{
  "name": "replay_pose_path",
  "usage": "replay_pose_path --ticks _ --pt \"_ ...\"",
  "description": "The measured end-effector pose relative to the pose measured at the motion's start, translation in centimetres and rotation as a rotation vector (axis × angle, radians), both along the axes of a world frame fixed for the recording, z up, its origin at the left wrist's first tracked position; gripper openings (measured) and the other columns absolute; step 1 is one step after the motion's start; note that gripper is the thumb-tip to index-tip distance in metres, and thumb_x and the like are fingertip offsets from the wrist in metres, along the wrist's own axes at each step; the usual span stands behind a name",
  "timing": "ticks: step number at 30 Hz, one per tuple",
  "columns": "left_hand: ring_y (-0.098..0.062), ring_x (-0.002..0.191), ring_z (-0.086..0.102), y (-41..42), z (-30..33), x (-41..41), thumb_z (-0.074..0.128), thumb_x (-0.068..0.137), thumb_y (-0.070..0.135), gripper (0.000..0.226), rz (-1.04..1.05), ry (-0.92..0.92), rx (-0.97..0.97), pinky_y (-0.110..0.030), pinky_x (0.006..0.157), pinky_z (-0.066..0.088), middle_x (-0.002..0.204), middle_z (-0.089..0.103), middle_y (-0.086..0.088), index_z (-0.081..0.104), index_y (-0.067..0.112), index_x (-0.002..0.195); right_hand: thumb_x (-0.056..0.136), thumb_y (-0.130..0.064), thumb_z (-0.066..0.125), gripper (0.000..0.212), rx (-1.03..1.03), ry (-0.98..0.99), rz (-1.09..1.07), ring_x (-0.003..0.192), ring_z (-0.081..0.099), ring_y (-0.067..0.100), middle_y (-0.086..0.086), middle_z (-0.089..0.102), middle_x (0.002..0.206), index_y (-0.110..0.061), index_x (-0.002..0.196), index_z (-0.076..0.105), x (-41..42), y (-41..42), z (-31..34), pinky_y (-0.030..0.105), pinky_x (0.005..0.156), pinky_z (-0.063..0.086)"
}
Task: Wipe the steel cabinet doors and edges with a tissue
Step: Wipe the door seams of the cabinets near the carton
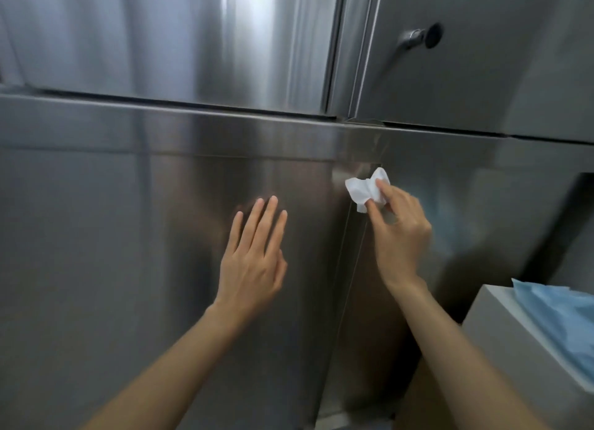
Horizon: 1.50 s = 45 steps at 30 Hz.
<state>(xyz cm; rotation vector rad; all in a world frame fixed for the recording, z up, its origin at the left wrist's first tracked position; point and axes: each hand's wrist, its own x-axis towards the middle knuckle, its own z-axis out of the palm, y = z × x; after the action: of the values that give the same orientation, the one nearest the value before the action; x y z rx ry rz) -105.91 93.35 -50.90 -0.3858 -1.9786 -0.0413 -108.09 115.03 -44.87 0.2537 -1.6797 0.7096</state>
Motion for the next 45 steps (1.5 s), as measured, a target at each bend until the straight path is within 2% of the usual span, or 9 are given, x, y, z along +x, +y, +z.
replay_pose_path --ticks 11,13,17,22,24,29,35,41,45 --pt "-0.032 0.151 0.017 -1.1 -1.3 -4.8 0.037 0.094 0.025 0.064 0.084 0.313 -0.149 -0.049 0.122 0.018 0.162 0.022 -0.017 0.030 0.003 0.153 0.088 -0.005 0.062 0.028 0.234 0.426 -0.199 0.104 0.069 0.026 0.010 0.073 0.113 -0.003 0.113 0.074 -6.3 -0.4 -0.7 0.030 0.089 0.053" --pt "-0.033 0.151 0.015 -1.1 -1.6 -5.2 0.035 0.095 0.026 0.064 0.106 0.334 -0.153 -0.049 0.122 0.018 0.162 0.020 -0.018 0.027 0.004 0.155 0.095 -0.008 0.056 0.035 0.231 0.386 -0.237 0.123 0.061 0.023 0.012 0.065 0.131 -0.001 0.128 0.065 -7.0 -1.2 -4.1 0.038 0.102 0.050" --pt "-0.033 0.152 0.011 -1.2 -1.7 -5.5 0.033 0.097 0.027 0.065 0.113 0.340 -0.164 -0.048 0.124 0.012 0.163 0.015 -0.019 0.022 0.003 0.156 0.107 -0.036 0.030 0.054 0.259 0.101 -0.148 0.149 0.025 0.017 0.008 0.030 0.158 -0.006 0.151 0.032 -5.4 -2.8 -12.8 0.041 0.123 0.021" --pt "-0.035 0.152 0.011 -1.1 -1.6 -5.5 0.033 0.097 0.027 0.065 0.139 0.362 -0.189 -0.049 0.123 0.011 0.163 0.015 -0.019 0.021 0.003 0.156 0.105 -0.049 0.010 0.070 0.281 0.072 -0.117 0.150 0.019 0.018 0.011 0.026 0.161 -0.002 0.153 0.024 -5.7 -2.1 -4.6 0.039 0.124 0.004" --pt "-0.035 0.152 0.012 -1.0 -1.7 -5.4 0.034 0.097 0.027 0.065 0.140 0.374 -0.185 -0.049 0.123 0.011 0.163 0.016 -0.019 0.022 0.003 0.156 0.105 -0.049 0.010 0.070 0.301 0.058 -0.144 0.151 0.018 0.020 0.012 0.024 0.162 -0.002 0.154 0.023 -6.0 -1.9 -4.2 0.040 0.124 0.003" --pt "-0.035 0.152 0.009 -1.1 -1.6 -5.2 0.033 0.097 0.027 0.066 0.126 0.341 -0.181 -0.048 0.124 0.008 0.164 0.012 -0.019 0.017 0.003 0.157 0.104 -0.056 0.014 0.072 0.381 -0.187 -0.140 0.153 -0.001 0.015 0.005 0.002 0.166 -0.008 0.158 0.006 -3.3 -2.0 -15.5 0.041 0.124 0.006" --pt "-0.036 0.152 0.010 -1.0 -1.6 -5.2 0.035 0.097 0.027 0.066 0.152 0.351 -0.190 -0.049 0.124 0.008 0.163 0.014 -0.020 0.019 0.002 0.156 0.102 -0.054 0.014 0.074 0.312 -0.095 -0.115 0.154 0.004 0.018 0.009 0.009 0.166 -0.006 0.157 0.007 -5.1 -2.3 -2.5 0.035 0.124 -0.004" --pt "-0.036 0.152 0.009 -1.0 -1.7 -5.4 0.032 0.098 0.028 0.066 0.140 0.336 -0.187 -0.050 0.124 0.007 0.163 0.013 -0.020 0.018 0.002 0.156 0.104 -0.056 0.022 0.074 0.360 -0.242 -0.124 0.154 -0.002 0.015 0.003 -0.003 0.167 -0.009 0.158 0.003 -2.7 -2.4 -17.4 0.042 0.124 0.008" --pt "-0.036 0.152 0.008 -1.0 -1.5 -5.3 0.032 0.098 0.028 0.065 0.132 0.334 -0.185 -0.050 0.124 0.006 0.163 0.012 -0.020 0.017 0.002 0.157 0.102 -0.057 0.018 0.076 0.346 -0.194 -0.062 0.153 -0.002 0.013 0.002 -0.001 0.166 -0.009 0.158 0.004 -3.6 -2.1 -10.4 0.037 0.125 -0.002"
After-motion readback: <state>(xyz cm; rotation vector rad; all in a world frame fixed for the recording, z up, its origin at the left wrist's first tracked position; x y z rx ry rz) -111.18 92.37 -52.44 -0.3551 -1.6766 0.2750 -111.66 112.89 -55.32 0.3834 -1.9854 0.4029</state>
